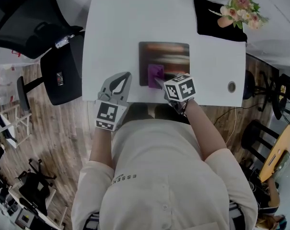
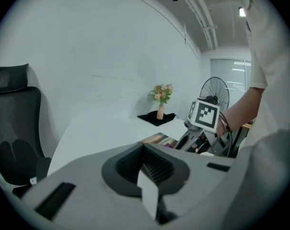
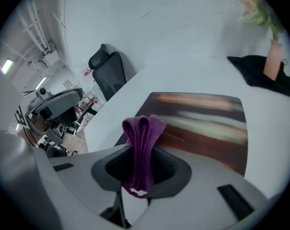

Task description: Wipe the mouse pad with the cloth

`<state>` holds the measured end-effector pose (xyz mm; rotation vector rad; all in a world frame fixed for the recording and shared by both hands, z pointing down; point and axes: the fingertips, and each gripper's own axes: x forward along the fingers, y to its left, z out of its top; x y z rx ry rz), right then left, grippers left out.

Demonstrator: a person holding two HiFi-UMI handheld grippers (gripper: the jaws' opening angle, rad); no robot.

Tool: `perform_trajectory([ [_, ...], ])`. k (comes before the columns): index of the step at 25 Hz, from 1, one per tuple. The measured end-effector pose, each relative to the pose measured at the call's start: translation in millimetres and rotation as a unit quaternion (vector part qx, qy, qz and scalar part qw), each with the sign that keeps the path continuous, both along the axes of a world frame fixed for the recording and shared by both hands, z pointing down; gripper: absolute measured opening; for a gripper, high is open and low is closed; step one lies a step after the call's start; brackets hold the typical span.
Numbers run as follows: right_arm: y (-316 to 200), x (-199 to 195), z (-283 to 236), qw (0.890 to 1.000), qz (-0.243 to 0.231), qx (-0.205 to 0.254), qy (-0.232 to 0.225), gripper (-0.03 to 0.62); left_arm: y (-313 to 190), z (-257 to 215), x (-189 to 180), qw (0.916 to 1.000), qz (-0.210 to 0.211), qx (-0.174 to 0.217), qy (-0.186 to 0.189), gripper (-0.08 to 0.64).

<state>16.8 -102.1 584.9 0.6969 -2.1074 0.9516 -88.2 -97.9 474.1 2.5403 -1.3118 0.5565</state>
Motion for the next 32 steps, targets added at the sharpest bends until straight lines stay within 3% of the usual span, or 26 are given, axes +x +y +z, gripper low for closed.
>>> perform_trajectory([
  [9, -6.7, 49.7, -0.7, 1.000, 0.009, 0.004, 0.005, 0.095, -7.6, -0.4, 44.4, 0.9999, 0.011, 0.000, -0.005, 0.002],
  [22, -17.4, 140.4, 3.1, 0.998, 0.062, 0.009, 0.011, 0.095, -9.6, 2.9, 114.9, 0.9989, 0.044, -0.001, -0.016, 0.002],
  [32, -12.7, 187.2, 5.0, 0.996, 0.080, 0.012, 0.034, 0.097, -6.3, -3.4, 133.3, 0.9993, 0.032, 0.007, -0.018, 0.002],
])
